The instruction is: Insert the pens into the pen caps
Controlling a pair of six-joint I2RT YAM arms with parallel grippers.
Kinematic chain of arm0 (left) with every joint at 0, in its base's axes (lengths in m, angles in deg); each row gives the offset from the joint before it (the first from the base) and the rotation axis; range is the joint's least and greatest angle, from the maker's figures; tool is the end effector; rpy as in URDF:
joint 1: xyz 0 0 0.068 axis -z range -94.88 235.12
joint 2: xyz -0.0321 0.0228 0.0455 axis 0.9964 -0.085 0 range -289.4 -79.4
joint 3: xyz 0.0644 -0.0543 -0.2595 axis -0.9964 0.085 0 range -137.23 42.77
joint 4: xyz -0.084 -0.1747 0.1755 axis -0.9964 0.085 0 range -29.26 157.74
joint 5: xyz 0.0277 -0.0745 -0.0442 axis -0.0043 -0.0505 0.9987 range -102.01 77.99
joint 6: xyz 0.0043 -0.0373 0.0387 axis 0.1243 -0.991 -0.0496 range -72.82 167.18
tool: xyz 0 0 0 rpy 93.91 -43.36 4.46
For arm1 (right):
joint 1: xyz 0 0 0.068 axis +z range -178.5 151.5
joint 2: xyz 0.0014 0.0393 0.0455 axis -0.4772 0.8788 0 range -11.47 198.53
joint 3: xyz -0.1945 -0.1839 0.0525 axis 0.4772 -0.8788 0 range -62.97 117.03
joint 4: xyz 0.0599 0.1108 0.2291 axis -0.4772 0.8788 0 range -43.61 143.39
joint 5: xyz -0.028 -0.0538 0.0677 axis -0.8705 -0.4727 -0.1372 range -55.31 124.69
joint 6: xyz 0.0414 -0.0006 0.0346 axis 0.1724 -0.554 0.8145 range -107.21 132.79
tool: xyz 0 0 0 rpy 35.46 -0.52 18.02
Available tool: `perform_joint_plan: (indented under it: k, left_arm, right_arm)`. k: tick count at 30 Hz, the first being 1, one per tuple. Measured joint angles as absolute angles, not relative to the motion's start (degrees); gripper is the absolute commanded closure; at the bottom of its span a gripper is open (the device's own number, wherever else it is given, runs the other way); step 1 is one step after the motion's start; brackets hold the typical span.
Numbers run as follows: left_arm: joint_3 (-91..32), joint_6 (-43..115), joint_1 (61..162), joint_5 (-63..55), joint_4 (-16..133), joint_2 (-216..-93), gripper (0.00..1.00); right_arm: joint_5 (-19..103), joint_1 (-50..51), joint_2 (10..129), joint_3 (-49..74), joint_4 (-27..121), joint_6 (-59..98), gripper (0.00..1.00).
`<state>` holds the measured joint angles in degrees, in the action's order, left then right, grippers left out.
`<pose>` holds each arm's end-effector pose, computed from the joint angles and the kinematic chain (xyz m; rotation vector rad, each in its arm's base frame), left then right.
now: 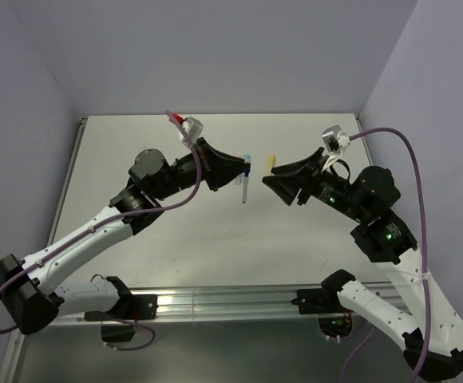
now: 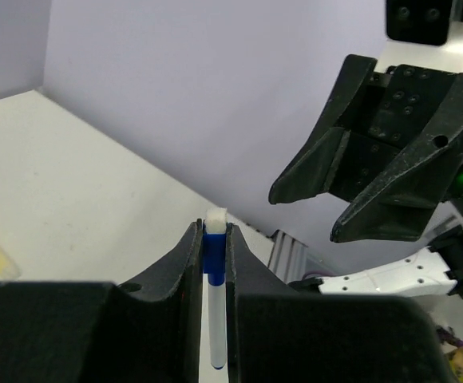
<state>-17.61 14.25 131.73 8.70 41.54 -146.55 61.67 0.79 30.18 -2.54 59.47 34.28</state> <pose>0.1782 -0.2068 0.4105 0.5100 1.4285 -1.3850 0.1147 0.0828 0.4351 -0.5062 1.4918 1.0515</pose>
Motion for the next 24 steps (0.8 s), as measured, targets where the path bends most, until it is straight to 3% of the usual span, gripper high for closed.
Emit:
perform_joint_plan:
  k: [6,16,24]
  left_arm:
    - [-23.7,17.0,125.7,5.2,49.8,-152.4,1.00]
    - [-45.9,25.5,111.9,-7.1,72.9,-181.1,1.00]
    - [-57.5,27.0,111.0,-15.0,83.2,-199.8,0.99]
  right_arm:
    - [54.2,0.8,32.6,-1.8,64.0,34.1,0.44]
    - [47.9,0.8,34.6,-1.5,68.7,34.2,0.42]
    - [47.6,0.8,34.2,-1.5,70.0,34.4,0.41]
